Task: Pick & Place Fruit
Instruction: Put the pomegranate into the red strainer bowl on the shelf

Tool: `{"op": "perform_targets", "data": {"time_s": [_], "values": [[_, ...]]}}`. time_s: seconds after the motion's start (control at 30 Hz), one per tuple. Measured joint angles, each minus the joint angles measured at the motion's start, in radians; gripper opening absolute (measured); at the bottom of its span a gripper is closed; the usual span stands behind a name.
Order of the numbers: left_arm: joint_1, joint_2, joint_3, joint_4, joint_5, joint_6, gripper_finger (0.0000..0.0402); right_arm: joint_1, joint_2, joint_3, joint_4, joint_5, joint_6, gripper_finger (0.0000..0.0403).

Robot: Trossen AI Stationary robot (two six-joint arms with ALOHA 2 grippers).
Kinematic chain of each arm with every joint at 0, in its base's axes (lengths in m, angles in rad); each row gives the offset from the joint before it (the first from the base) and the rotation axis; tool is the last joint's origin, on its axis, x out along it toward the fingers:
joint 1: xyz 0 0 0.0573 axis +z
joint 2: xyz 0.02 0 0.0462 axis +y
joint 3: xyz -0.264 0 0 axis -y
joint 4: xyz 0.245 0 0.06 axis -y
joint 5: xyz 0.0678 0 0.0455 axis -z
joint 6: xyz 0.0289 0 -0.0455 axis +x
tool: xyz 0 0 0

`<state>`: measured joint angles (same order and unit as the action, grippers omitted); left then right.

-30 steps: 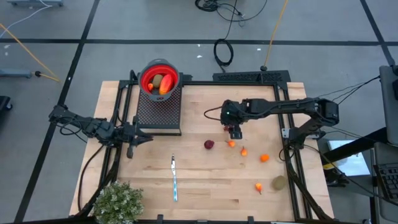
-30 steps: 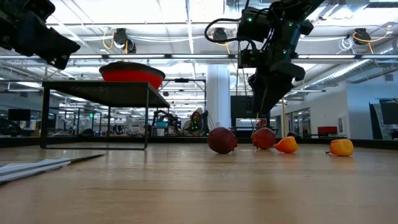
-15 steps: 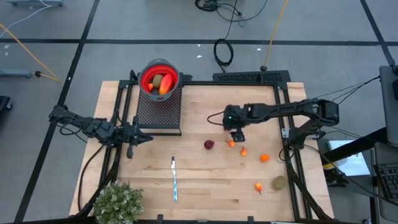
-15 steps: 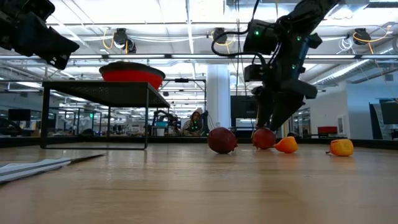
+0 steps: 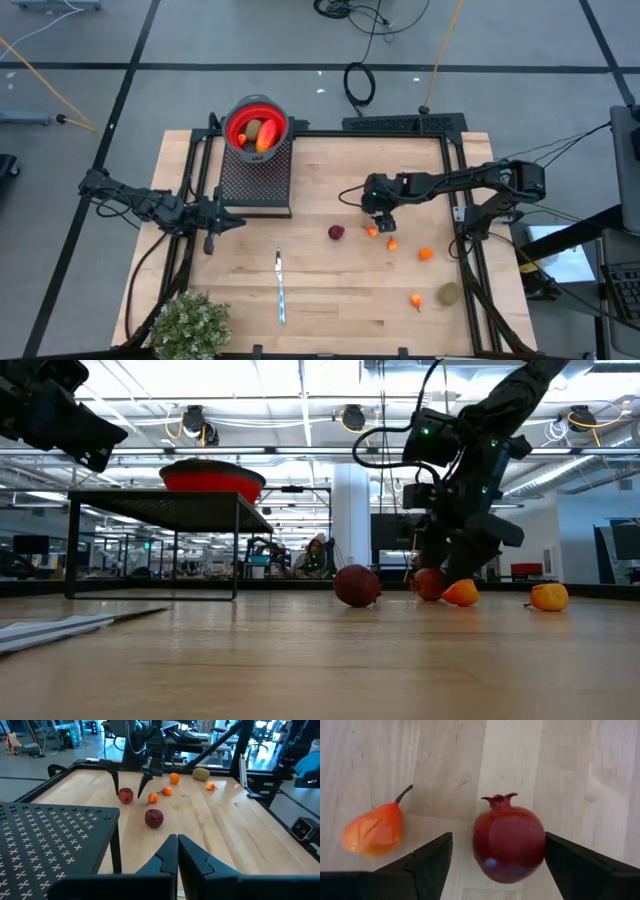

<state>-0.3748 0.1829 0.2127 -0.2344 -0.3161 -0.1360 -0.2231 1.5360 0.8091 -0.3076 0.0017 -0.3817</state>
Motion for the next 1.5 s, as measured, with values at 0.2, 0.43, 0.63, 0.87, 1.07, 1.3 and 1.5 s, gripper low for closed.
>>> {"op": "perform_targets", "data": {"time_s": [0.2, 0.43, 0.63, 0.87, 1.07, 1.3, 1.5], "values": [[0.000, 0.000, 0.000, 0.000, 0.000, -0.001, 0.0014, -0.028, 0.000, -0.025, 0.003, -0.001, 0.001, 0.0297], [0.000, 0.000, 0.000, 0.005, 0.000, -0.003, 0.0004, -0.045, 0.000, -0.026, 0.047, -0.002, 0.002, 0.0297], [0.000, 0.000, 0.000, 0.007, 0.000, -0.003, 0.0016, -0.045, 0.000, -0.026, 0.064, -0.002, 0.002, 0.0297], [0.000, 0.000, 0.000, 0.008, 0.000, -0.003, 0.0002, -0.045, 0.000, -0.026, 0.064, -0.002, 0.002, 0.0290], [0.000, 0.000, 0.000, 0.008, 0.000, -0.016, 0.0018, -0.045, 0.000, -0.026, 0.064, -0.002, 0.002, 0.0258], [0.000, 0.000, 0.000, 0.009, 0.000, -0.065, 0.0015, -0.043, 0.000, -0.026, 0.064, -0.003, 0.011, 0.0219], [0.000, 0.000, 0.000, 0.057, -0.029, -0.134, 0.0013, -0.037, 0.000, -0.019, 0.069, -0.002, 0.103, 0.0192]]}}
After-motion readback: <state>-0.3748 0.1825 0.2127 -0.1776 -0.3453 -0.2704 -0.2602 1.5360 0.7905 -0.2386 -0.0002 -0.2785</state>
